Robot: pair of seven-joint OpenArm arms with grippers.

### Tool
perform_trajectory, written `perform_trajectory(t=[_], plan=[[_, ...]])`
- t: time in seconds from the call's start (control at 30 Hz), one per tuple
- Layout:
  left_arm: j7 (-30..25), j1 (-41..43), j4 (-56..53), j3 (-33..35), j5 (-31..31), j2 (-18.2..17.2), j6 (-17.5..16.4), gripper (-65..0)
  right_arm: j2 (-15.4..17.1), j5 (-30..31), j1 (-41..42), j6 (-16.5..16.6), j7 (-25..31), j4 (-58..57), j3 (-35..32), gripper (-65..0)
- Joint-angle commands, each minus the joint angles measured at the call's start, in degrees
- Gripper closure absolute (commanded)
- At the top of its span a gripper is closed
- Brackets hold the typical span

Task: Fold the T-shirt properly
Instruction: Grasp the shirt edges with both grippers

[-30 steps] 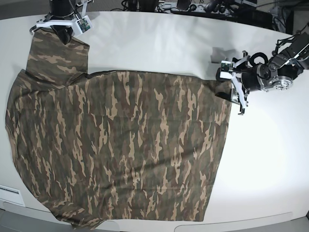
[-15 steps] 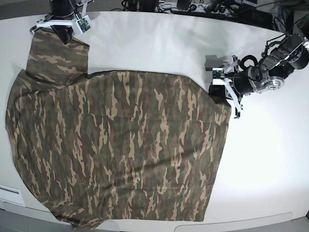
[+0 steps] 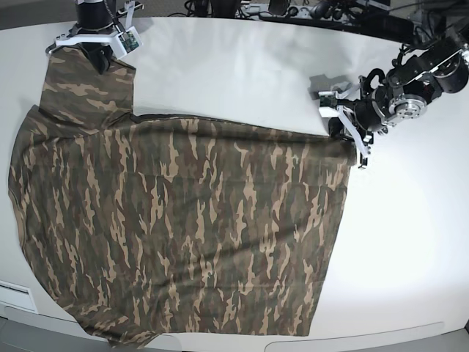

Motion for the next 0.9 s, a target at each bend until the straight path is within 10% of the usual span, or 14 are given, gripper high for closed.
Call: perform_trajectory(t=[0.0, 0.5, 0.67, 0.87], plan=[[-0.6, -0.8, 2.2, -0.5, 0.0, -1.8, 0.8, 0.0, 0.2, -0.7, -0.6, -0.8, 1.0, 0.9, 0.3, 0.0], [-0.9, -0.6, 7.1, -0.5, -4.2, -6.0, -2.9, 0.0, 0.2, -0.6, -0.7, -0.8, 1.0, 0.9, 0.3, 0.0], [-0.6, -0.4, 7.0, -0.5, -7.8, -6.1, -9.6, -33.9, 0.2, -0.6, -0.7, -0.8, 0.7, 0.9, 0.3, 0.0], [-1.2, 0.0, 4.2, -0.4, -9.5, -7.7, -11.8, -36.4, 0.2, -0.6, -0.8, -0.8, 0.6, 0.9, 0.3, 0.0]])
